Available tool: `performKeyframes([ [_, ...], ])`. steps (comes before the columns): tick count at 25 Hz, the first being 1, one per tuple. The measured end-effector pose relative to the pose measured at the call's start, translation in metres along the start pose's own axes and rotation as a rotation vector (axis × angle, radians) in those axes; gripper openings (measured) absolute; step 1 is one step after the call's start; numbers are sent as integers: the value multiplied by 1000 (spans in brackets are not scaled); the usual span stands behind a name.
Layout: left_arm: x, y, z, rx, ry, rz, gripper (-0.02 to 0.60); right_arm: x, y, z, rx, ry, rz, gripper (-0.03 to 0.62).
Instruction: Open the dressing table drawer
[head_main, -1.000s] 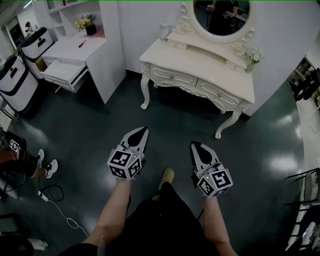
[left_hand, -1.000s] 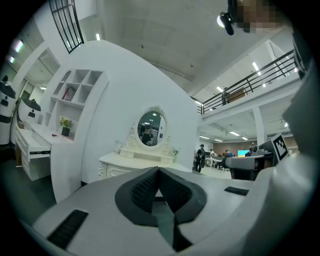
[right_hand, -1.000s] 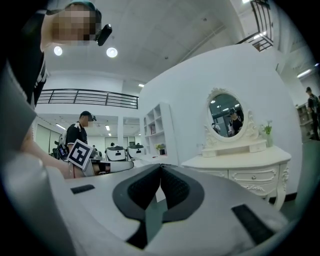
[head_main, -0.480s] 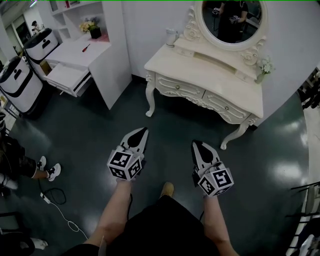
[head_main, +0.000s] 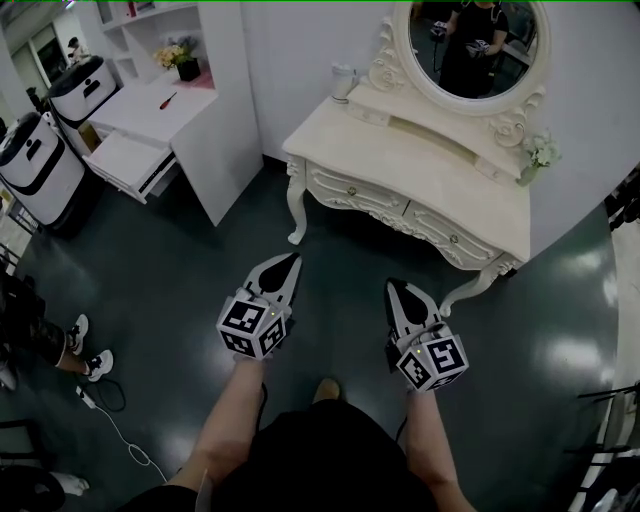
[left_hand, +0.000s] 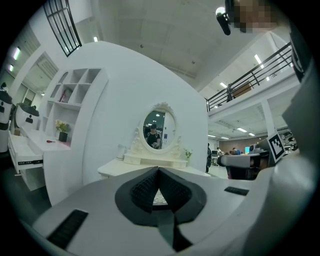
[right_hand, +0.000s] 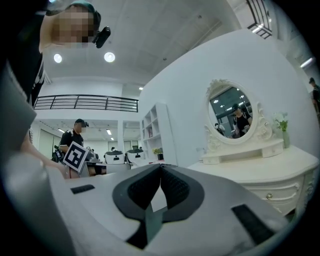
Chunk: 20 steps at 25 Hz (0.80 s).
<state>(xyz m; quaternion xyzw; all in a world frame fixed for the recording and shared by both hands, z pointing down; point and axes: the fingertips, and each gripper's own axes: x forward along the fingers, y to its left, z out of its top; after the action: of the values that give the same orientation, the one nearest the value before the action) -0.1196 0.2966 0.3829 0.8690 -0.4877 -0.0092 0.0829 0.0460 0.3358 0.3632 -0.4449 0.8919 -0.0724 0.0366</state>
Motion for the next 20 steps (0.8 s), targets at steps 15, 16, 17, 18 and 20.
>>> performKeyframes([
  [15,44,-7,-6,-2,23,7,2,12,-48,-1,28,-9,6,6],
  [16,45,-7,-7,1,26,6,2,14,-50,-3,36,-8,6,6],
  [17,46,-6,-7,3,30,6,2,16,-50,-5,43,-7,8,6],
  [18,47,-5,-9,4,34,8,2,17,-50,-7,47,-4,11,6],
  [20,52,-1,-10,3,39,11,2,22,-51,-9,48,0,17,6],
])
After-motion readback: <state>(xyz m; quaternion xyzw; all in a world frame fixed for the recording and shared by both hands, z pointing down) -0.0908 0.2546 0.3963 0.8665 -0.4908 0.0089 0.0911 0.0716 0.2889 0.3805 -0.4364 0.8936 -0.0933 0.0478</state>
